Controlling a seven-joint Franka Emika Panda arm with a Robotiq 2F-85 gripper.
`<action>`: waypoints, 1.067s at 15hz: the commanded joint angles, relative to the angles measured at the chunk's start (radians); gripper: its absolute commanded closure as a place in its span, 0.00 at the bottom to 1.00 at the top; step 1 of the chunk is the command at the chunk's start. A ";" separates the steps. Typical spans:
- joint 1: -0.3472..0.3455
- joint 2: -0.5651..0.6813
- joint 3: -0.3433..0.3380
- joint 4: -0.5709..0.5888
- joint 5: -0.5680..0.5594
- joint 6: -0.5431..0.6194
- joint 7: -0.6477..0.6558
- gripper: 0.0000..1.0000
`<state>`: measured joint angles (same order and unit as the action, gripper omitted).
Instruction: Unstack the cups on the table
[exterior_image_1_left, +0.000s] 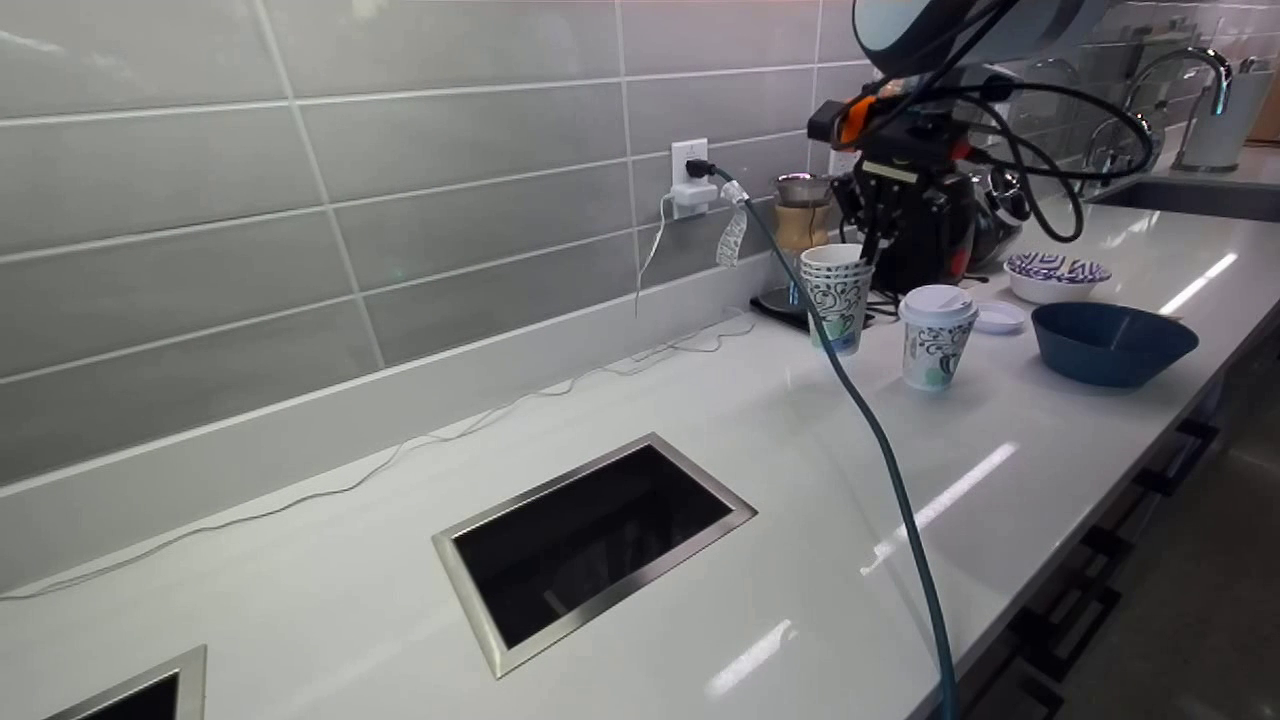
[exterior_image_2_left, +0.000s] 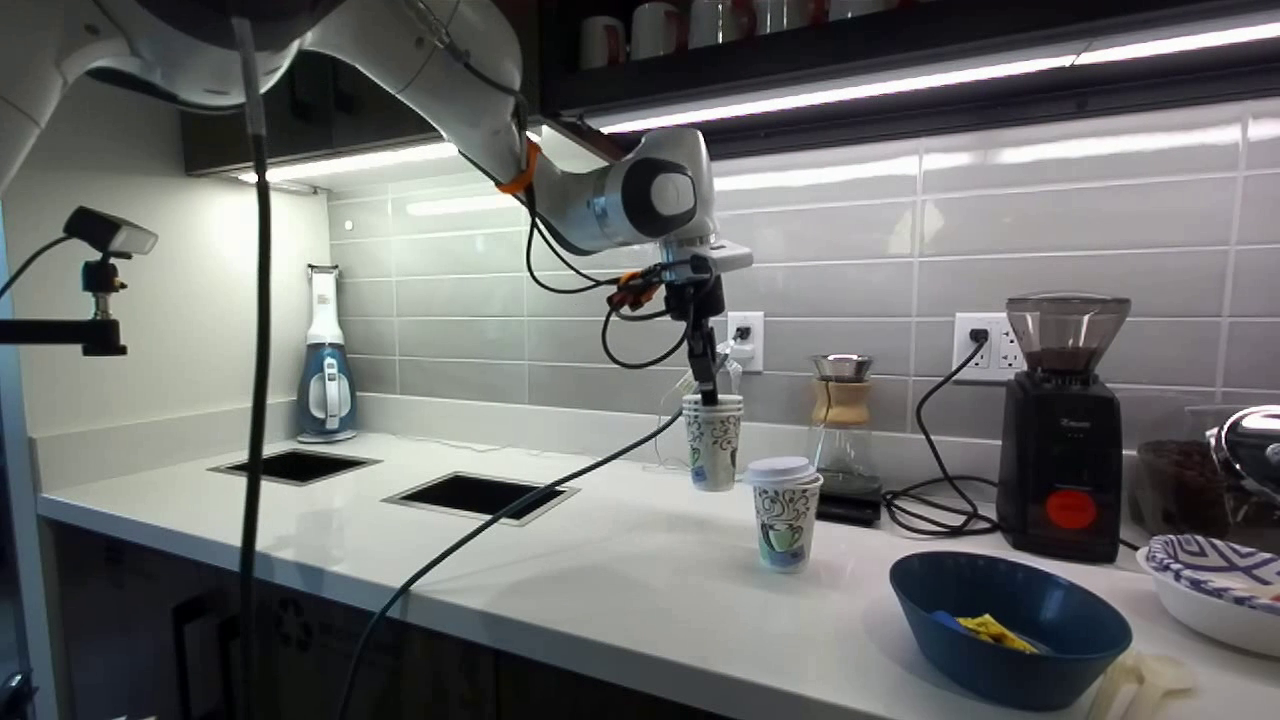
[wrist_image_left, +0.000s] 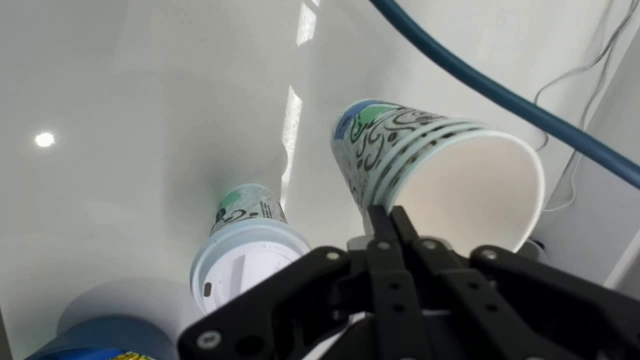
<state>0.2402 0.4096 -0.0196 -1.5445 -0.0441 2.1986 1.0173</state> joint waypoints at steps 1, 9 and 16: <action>-0.038 -0.099 0.032 -0.103 0.052 -0.029 -0.038 0.99; -0.054 -0.162 0.024 -0.204 0.032 0.036 -0.029 0.99; -0.051 -0.279 0.036 -0.302 0.019 0.133 -0.008 0.99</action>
<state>0.1936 0.2227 0.0007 -1.7598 -0.0152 2.2840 0.9797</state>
